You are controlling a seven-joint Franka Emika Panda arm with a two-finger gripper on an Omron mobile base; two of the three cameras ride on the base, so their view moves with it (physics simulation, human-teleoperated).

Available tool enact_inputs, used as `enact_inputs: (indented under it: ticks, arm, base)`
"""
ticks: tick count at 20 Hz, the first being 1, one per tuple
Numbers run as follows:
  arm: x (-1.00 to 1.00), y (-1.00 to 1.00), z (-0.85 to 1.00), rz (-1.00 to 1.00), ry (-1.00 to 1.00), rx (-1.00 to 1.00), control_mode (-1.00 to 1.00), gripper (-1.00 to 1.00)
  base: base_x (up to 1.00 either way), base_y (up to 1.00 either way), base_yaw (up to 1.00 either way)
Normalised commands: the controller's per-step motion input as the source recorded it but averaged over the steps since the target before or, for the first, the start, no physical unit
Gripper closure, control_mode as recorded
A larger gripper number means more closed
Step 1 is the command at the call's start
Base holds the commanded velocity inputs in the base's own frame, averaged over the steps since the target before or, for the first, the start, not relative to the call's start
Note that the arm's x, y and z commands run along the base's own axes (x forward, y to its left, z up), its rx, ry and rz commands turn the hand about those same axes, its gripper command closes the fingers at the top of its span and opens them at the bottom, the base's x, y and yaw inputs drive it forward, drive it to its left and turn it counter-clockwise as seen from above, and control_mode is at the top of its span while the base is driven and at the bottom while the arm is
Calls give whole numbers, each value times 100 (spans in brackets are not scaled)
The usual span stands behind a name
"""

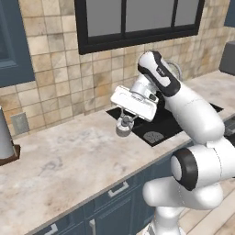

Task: Restock the sink supplies by placing the sponge and soap dispenser on the counter and next to the sink. Make sure the soap dispenser is upright.

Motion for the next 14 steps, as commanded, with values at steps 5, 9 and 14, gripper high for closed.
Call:
enact_inputs:
  ticks: [5,9,14]
  arm:
    - [10,0,-45,0,28,19,-100,100]
    - [58,-11,-28,-2,8,5,-100,100]
    - [66,-25,-25,-5,0,0,-100,100]
  base:
    - [0,0,0]
    - [0,0,0]
    - [0,0,0]
